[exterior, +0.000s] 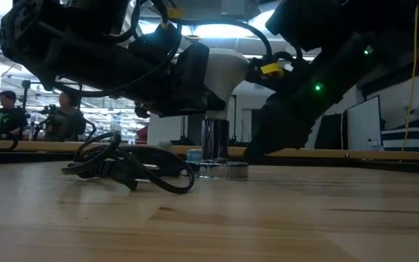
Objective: Screw lightbulb
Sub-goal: Remove the white lightbulb from the silver lamp
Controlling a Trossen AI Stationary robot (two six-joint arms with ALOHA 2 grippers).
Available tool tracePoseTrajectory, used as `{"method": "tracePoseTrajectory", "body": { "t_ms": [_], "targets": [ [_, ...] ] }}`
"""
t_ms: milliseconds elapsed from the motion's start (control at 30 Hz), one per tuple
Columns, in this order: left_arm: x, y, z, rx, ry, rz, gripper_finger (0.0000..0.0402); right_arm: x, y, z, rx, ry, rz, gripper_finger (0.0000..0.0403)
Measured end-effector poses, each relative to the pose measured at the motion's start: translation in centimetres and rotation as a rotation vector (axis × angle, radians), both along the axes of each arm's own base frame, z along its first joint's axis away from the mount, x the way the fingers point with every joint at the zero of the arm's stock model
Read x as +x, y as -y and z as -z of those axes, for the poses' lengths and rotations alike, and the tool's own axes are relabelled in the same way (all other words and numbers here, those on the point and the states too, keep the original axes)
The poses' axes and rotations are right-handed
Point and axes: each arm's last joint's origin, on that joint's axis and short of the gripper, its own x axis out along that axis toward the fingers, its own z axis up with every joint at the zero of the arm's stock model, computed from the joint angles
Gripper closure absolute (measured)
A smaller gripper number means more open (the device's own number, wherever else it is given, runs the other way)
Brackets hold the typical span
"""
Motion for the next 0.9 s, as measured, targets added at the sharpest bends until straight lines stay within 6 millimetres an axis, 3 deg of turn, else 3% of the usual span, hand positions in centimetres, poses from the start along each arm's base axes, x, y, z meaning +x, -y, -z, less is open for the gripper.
{"method": "tracePoseTrajectory", "body": {
  "t_ms": [267, 600, 900],
  "targets": [
    [0.2, 0.2, 0.0, -0.023, -0.002, 0.094, 0.0280, -0.5, 0.4, -0.4, -0.068, -0.019, 0.067, 0.0393],
    [0.2, 0.4, -0.1, -0.039, -0.001, 0.154, 0.0276, -0.3, 2.6, -0.1, -0.045, -0.087, 0.073, 0.0393],
    [0.3, 0.2, 0.0, -0.039, -0.007, 0.155, 0.0275, 0.1, 1.6, 0.9, 0.027, -0.086, -0.009, 0.0393]
  ]
}}
